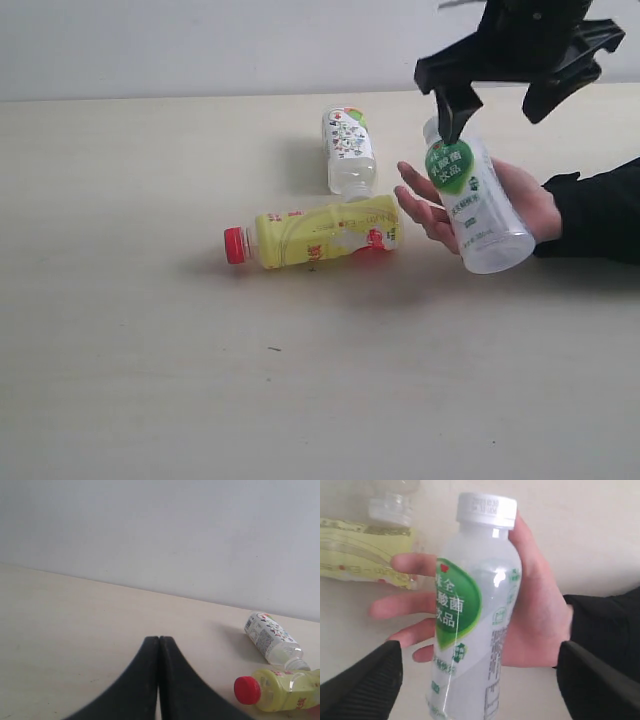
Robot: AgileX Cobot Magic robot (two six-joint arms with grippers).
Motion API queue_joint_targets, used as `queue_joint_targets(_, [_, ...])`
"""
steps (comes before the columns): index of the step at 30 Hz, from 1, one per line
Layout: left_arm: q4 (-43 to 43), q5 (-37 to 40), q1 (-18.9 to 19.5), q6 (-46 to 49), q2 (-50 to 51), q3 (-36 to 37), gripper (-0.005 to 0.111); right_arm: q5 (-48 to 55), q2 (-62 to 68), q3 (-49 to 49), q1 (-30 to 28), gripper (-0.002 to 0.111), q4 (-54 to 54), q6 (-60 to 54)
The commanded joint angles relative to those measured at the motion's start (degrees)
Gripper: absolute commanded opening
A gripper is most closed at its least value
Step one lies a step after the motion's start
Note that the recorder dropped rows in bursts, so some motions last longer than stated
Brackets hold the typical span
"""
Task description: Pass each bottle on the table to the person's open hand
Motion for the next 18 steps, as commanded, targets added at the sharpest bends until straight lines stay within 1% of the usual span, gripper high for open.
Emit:
queue_joint_targets(1, [0.22, -0.48, 0.17, -0.13, -0.37, -0.05, 0.002, -0.06, -8.47, -0.26, -0.26, 0.072, 2.18, -1.23])
queue_joint_targets(6, [0.22, -0.48, 0.17, -0.13, -0.37, -0.05, 0.002, -0.06, -18.21, 1.60, -0.26, 0.042, 5.72, -4.43])
queue_joint_targets(8, [0.22, -0.48, 0.17, -0.13, -0.37, -0.05, 0.002, -0.06, -24.02, 4.55, -0.26, 0.029, 7.34, -5.63])
queue_joint_targets(9, [0.22, -0.48, 0.17, -0.13, -0.37, -0.05, 0.002, -1.77, -27.19, 7.11, -0.26, 0.020, 7.37, -6.12])
queue_joint_targets(12, [0.22, -0.48, 0.17, -0.13, -0.37, -0.05, 0.002, -7.27, -37.61, 14.64, -0.26, 0.004, 7.37, -7.62])
queue_joint_targets(13, [0.22, -0.48, 0.17, -0.13, -0.37, -0.05, 0.002, -8.79, -40.53, 17.82, -0.26, 0.000, 7.37, -8.17])
queue_joint_targets(17, [0.22, -0.48, 0.17, -0.13, -0.37, -0.05, 0.002, -16.64, -54.55, 31.14, -0.26, 0.000, 7.41, -11.53])
queue_joint_targets(18, [0.22, -0.48, 0.17, -0.13, -0.37, -0.05, 0.002, -18.91, -58.21, 35.82, -0.26, 0.000, 7.41, -12.61])
